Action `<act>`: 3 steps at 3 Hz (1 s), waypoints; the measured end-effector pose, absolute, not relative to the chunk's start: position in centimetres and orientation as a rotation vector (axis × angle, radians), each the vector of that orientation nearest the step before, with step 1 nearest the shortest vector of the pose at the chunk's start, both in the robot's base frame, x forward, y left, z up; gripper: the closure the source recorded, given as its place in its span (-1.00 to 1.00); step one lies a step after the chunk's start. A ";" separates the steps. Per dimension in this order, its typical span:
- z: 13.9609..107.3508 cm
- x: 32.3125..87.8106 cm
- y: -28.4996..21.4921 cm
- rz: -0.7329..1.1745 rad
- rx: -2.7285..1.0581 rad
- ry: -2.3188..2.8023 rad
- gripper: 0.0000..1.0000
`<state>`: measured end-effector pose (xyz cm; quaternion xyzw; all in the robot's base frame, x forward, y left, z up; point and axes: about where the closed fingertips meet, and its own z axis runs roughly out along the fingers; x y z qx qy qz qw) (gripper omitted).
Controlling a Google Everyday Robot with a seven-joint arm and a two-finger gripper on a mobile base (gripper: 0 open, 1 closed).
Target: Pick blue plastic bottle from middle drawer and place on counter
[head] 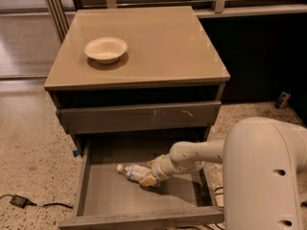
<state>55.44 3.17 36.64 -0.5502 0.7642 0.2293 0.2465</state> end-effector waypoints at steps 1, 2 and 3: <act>37.8 56.5 3.9 0.704 -1.524 2.030 1.00; 41.5 57.4 4.2 0.785 -1.553 1.933 1.00; 45.1 57.5 3.7 0.794 -1.560 1.859 1.00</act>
Offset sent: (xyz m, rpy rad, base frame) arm 0.0329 0.0078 0.0998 0.2168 -0.0202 0.1858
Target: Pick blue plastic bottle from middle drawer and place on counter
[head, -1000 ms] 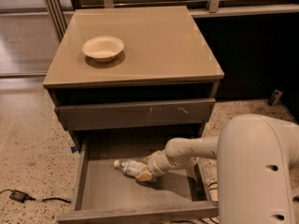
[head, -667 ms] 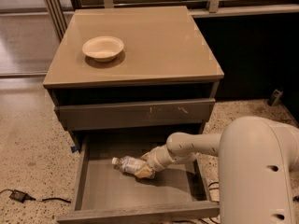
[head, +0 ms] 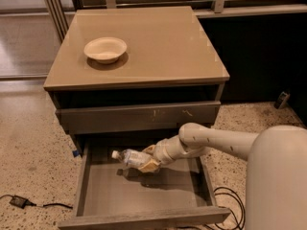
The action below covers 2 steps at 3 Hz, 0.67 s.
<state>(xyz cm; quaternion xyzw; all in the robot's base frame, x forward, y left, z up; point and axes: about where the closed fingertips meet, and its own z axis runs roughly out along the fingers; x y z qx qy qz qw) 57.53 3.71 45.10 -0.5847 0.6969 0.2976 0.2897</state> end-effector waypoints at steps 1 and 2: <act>48.1 56.8 3.0 0.770 -1.558 1.813 1.00; 51.2 55.4 2.1 0.732 -1.570 1.785 1.00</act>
Offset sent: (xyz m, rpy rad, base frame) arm -0.0372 -0.0312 0.1056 0.0022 -0.1417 0.0076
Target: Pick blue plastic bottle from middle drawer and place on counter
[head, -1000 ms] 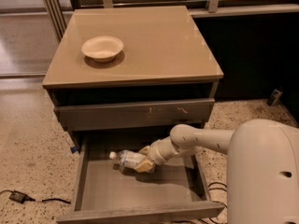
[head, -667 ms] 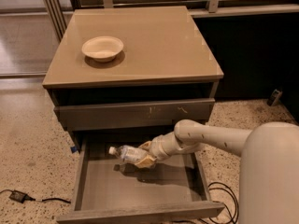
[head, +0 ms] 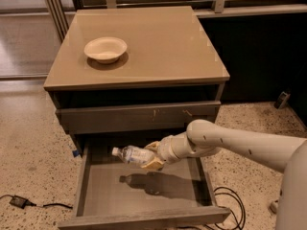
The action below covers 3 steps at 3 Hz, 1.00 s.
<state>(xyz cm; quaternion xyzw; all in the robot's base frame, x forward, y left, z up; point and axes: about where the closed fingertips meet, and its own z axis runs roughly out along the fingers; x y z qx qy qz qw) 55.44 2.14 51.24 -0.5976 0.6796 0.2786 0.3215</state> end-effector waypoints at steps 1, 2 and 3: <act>55.7 54.8 -0.6 0.661 -1.573 1.811 1.00; 63.8 54.9 -4.6 0.566 -1.586 1.823 1.00; 63.8 54.9 -4.6 0.566 -1.587 1.823 1.00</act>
Offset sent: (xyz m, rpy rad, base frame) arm 0.0033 -0.1280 0.2117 -0.1520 -0.1154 -0.1092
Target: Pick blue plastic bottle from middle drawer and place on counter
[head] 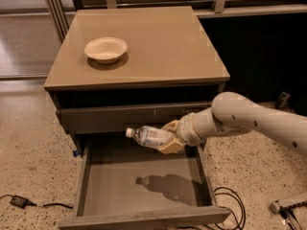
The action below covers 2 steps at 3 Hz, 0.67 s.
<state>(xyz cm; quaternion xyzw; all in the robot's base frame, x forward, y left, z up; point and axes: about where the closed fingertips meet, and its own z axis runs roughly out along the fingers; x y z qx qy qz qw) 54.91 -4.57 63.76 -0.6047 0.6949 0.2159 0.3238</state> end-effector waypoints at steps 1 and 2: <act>63.1 55.1 -4.5 0.591 -1.578 1.832 1.00; 65.5 55.9 -5.0 0.580 -1.559 1.804 1.00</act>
Offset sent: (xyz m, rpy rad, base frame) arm 0.0219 -0.0122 0.0359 0.0509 -0.0317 -0.0262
